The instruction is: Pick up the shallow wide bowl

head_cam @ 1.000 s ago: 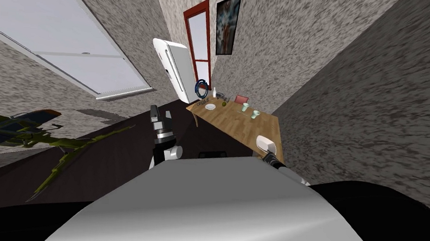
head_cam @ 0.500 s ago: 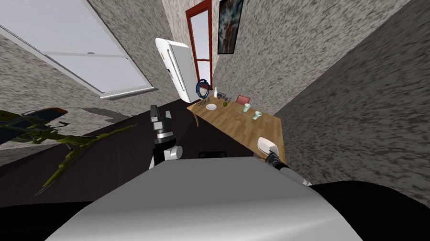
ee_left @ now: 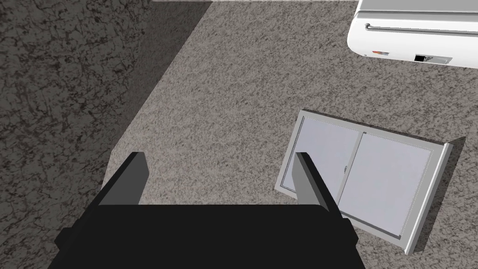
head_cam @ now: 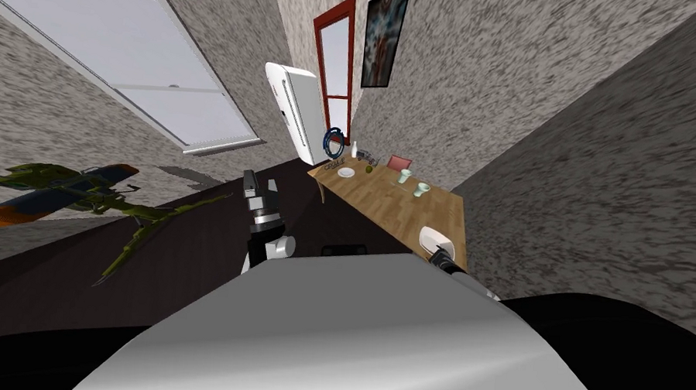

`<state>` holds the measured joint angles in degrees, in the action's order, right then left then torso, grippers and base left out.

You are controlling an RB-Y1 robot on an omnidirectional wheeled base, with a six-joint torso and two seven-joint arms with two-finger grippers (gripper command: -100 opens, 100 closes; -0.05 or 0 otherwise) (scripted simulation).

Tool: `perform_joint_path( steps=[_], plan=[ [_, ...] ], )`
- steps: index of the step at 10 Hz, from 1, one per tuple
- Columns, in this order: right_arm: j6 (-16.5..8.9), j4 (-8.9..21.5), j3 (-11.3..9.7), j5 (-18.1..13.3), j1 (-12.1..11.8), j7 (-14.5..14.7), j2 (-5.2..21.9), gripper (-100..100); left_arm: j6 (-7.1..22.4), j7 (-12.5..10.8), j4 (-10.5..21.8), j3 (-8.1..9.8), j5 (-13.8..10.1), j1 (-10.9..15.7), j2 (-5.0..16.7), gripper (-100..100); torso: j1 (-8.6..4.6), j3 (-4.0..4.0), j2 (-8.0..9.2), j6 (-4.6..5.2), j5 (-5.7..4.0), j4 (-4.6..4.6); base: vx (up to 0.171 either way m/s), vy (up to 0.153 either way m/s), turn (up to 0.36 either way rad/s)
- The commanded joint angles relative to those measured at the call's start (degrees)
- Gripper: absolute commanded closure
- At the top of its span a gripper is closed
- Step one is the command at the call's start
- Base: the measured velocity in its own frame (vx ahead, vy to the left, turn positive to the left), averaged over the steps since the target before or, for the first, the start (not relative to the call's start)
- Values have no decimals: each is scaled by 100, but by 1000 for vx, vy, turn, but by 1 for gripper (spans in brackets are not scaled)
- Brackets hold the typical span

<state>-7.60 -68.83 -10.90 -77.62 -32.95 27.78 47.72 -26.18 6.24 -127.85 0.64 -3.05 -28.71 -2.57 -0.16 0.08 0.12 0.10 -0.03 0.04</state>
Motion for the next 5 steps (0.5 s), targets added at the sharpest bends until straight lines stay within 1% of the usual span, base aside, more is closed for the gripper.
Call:
perform_joint_path(
  steps=[1, 5],
  plan=[
    [0, 0, 0, 0, 0, 0, 0, 100, 0, 0, 0, 0, 0, 0, 0, 0, 0, 0, 0, 0, 0, 0, -2, -6, -2],
    [1, 0, 0, 2, -1, -2, -1, 100, 0, 0, 0, 0, 0, 0, 0, 0, 18, -3, -5, -2, 7, -1, 0, 0, 0]
  ],
)
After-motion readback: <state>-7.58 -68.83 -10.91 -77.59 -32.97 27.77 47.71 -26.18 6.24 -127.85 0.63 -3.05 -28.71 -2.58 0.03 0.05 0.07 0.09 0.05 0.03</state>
